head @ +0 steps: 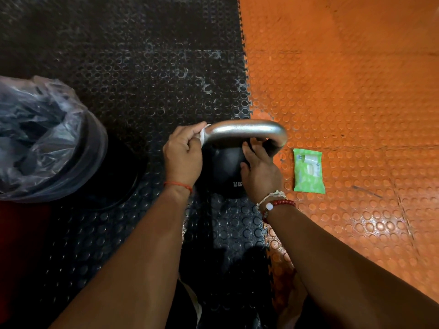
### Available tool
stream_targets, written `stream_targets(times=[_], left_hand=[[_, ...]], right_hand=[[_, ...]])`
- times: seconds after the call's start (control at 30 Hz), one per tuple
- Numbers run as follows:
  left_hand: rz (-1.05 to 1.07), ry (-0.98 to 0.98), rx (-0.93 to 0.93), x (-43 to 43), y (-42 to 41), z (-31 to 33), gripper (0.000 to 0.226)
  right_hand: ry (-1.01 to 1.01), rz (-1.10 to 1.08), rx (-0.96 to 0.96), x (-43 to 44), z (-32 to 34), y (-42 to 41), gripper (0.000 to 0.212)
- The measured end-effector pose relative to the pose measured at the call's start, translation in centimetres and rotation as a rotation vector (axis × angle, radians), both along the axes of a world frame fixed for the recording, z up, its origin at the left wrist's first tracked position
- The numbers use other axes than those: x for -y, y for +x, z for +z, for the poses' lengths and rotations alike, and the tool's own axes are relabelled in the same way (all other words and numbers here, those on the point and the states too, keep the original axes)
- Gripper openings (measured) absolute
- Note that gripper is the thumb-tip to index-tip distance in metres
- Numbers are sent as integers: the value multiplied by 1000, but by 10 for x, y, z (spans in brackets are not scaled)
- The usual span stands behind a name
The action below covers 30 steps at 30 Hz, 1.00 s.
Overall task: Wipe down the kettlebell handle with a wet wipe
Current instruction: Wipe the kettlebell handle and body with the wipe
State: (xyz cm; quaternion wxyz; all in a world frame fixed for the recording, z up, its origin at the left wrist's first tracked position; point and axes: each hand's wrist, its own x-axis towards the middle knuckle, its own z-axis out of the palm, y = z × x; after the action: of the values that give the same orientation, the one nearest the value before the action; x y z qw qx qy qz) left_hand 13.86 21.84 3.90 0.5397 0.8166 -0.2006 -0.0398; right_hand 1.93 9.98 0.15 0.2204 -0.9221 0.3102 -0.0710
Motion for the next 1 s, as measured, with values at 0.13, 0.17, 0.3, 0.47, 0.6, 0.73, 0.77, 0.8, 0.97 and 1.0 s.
stream_targets(times=[0.13, 0.17, 0.3, 0.47, 0.6, 0.73, 0.77, 0.8, 0.97, 1.0], left_hand=[[6, -45, 147, 8, -17, 9, 36], [19, -47, 148, 8, -17, 7, 36], [15, -7, 78, 3, -2, 5, 34], [61, -37, 158, 6, -24, 6, 33], [90, -39, 59, 4, -9, 7, 30], [52, -43, 191, 6, -22, 9, 31], [70, -55, 186, 6, -25, 7, 30], [94, -64, 149, 6, -24, 6, 29], [92, -40, 92, 4, -15, 9, 26], [82, -49, 135, 5, -21, 9, 25]], right_hand=[[16, -9, 25, 0, -1, 0, 51], [17, -6, 17, 1, -1, -1, 51], [17, 3, -8, 1, -2, 0, 52], [24, 5, -13, 2, -1, -1, 52], [5, 13, -8, 1, -1, 0, 52], [19, 4, 4, 0, -1, 0, 51], [19, 7, -5, 1, -1, -1, 52], [18, 12, -12, 2, 0, -1, 52], [8, 19, -20, 1, 1, 0, 52], [12, 18, -20, 1, 0, 0, 52]])
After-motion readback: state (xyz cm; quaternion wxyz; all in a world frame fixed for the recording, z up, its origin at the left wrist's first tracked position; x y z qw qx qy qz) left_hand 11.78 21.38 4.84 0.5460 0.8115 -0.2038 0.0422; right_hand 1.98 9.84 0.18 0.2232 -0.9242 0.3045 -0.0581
